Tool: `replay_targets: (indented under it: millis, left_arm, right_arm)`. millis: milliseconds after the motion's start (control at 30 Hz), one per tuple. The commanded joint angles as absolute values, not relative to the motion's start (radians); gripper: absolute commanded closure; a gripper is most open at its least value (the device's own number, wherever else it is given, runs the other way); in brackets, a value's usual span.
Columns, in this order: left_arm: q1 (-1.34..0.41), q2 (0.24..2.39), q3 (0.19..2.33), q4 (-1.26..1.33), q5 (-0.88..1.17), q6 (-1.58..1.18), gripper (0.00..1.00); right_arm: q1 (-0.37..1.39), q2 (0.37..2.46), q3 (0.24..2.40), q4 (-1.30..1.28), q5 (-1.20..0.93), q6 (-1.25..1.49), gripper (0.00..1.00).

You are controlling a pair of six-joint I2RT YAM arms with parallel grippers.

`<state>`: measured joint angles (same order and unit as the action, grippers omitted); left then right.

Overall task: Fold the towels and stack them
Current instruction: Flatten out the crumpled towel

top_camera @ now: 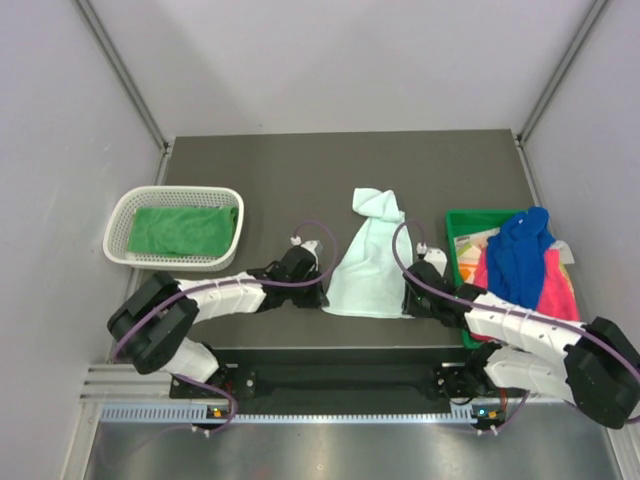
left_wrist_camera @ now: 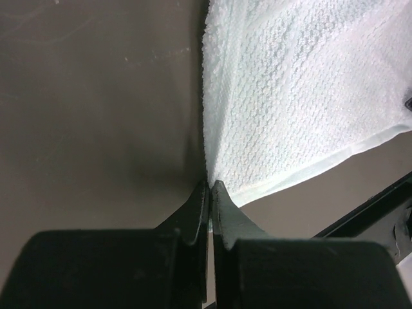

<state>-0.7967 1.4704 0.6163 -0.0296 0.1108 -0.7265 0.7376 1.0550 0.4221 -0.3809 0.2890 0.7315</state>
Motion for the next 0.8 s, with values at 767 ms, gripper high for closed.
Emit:
replay_targets:
  millis: [767]
  left_arm:
    - [-0.83, 0.94, 1.104, -0.37, 0.221, -0.589, 1.0]
  right_arm:
    - [0.848, 0.773, 1.15, -0.709, 0.247, 0.382, 1.0]
